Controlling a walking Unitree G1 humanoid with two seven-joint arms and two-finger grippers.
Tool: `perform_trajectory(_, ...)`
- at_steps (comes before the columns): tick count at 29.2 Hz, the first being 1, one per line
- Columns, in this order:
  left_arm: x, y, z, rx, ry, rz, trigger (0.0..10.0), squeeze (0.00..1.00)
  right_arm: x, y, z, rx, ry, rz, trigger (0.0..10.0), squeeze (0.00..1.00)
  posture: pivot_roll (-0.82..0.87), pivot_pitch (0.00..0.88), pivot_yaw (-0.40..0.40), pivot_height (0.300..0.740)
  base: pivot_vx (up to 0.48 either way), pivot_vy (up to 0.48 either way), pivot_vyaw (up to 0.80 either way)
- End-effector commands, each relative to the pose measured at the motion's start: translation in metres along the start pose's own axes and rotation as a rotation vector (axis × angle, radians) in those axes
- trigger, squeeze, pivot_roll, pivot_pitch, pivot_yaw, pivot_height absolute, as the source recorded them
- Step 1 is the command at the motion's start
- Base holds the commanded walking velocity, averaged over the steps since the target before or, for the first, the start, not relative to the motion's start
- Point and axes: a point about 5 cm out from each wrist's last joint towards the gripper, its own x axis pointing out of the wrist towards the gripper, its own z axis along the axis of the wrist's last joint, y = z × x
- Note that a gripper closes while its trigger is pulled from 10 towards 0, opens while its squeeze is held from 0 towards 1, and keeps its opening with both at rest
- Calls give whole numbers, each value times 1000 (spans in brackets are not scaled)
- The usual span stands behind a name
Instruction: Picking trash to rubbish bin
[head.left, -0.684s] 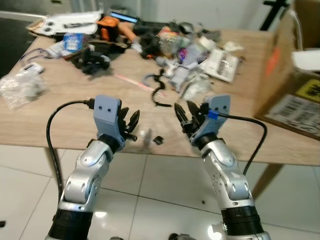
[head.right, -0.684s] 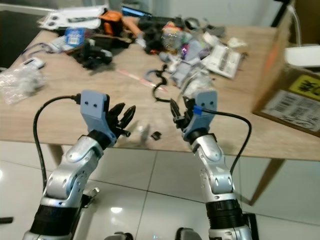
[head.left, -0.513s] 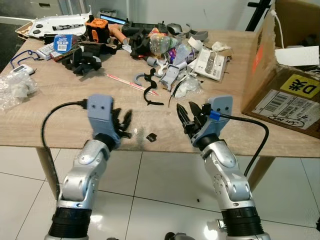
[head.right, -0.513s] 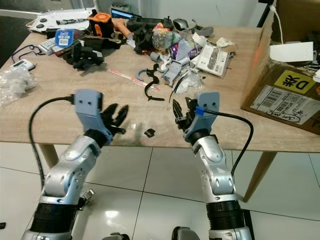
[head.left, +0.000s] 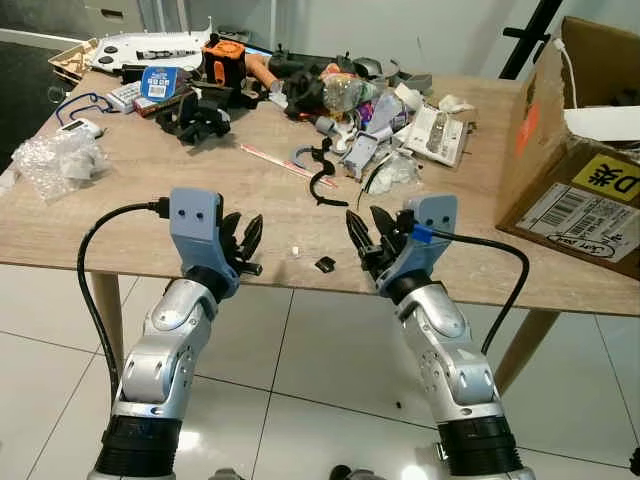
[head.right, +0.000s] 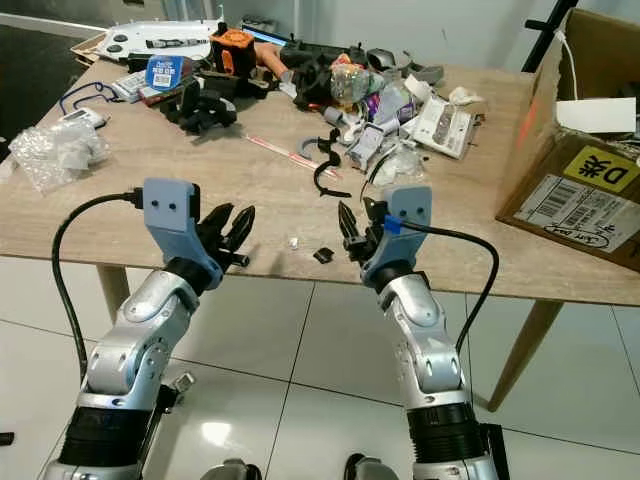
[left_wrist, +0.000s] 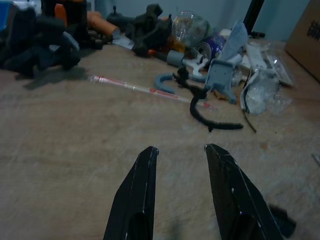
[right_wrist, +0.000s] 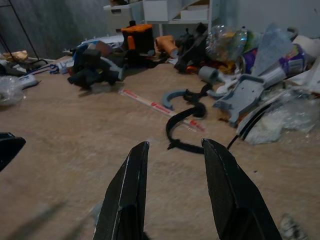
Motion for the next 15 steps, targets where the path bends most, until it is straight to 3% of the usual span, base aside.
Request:
perform_trajectory(1, -2, -6, 1, -8, -20, -23, 10000, 0, -1, -1, 1, -8, 2, 3, 10000, 0, 32, 174, -44, 740, 446, 0, 0)
perform_trajectory(15, -1, -7, 3, -14, -42, -36, 10000, 0, -2, 1, 0, -8, 4, 10, 10000, 0, 32, 171, -42, 740, 460, 0, 0)
